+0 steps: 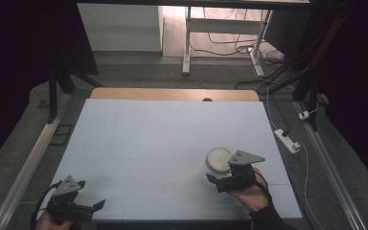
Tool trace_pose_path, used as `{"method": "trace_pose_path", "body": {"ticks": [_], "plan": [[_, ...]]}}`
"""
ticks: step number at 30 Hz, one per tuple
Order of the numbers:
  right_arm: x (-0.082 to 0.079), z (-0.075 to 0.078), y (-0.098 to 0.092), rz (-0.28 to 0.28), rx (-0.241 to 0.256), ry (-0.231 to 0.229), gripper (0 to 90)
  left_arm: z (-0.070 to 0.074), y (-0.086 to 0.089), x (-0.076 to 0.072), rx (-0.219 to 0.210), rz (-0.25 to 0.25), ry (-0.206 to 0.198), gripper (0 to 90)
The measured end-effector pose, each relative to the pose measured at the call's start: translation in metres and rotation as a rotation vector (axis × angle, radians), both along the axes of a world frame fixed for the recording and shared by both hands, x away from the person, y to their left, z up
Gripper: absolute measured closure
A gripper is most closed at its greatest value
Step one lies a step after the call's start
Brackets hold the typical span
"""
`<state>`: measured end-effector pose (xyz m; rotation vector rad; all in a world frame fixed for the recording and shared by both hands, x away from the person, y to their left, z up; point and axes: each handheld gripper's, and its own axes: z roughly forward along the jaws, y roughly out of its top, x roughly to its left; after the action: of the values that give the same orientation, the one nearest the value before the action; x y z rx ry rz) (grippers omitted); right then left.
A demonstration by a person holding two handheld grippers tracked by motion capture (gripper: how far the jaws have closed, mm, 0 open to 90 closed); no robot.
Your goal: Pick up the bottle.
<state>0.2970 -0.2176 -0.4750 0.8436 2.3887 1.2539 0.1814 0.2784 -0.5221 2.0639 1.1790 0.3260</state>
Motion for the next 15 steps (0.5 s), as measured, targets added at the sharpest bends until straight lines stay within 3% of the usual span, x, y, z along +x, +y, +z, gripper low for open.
{"method": "trace_pose_path", "body": {"ticks": [15], "plan": [[0.011, 0.002, 0.034, 0.08, -0.024, -0.014, 6.7, 0.0, 0.0, 0.0, 0.001, 0.0, -0.001, 0.0]]}}
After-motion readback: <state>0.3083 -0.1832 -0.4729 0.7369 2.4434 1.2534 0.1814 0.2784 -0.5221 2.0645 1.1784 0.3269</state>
